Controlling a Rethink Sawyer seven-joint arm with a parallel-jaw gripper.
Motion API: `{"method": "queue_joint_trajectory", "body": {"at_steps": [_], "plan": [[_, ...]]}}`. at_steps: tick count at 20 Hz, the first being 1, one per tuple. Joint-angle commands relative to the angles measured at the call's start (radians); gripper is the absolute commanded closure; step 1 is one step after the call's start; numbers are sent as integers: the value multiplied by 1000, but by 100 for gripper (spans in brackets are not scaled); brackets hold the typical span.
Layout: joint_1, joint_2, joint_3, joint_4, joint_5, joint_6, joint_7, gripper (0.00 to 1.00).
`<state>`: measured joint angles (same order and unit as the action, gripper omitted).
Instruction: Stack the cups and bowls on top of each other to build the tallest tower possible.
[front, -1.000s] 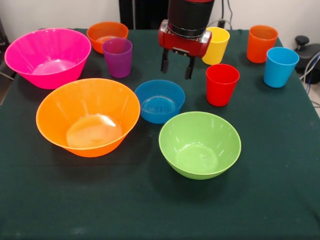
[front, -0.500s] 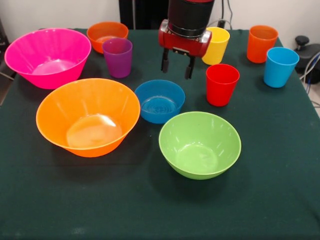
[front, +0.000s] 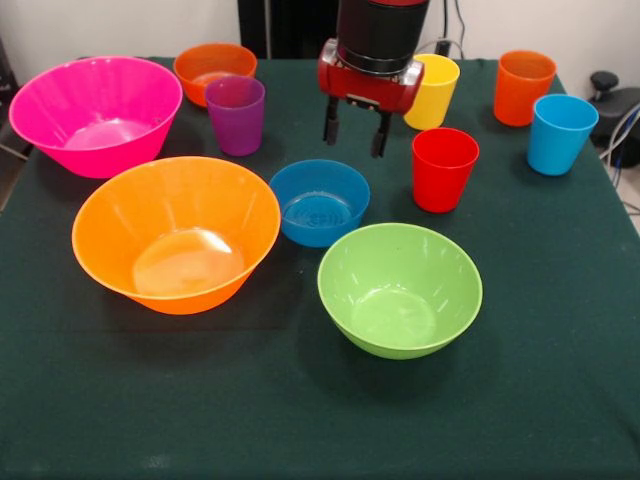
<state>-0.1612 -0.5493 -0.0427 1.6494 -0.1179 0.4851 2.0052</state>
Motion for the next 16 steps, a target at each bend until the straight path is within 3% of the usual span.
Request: {"method": "queue_joint_trajectory", "body": {"at_steps": [1, 16], "plan": [[-7, 19, 99, 33, 13, 61, 42, 0], [-10, 17, 98, 38, 10, 53, 44, 0]]}}
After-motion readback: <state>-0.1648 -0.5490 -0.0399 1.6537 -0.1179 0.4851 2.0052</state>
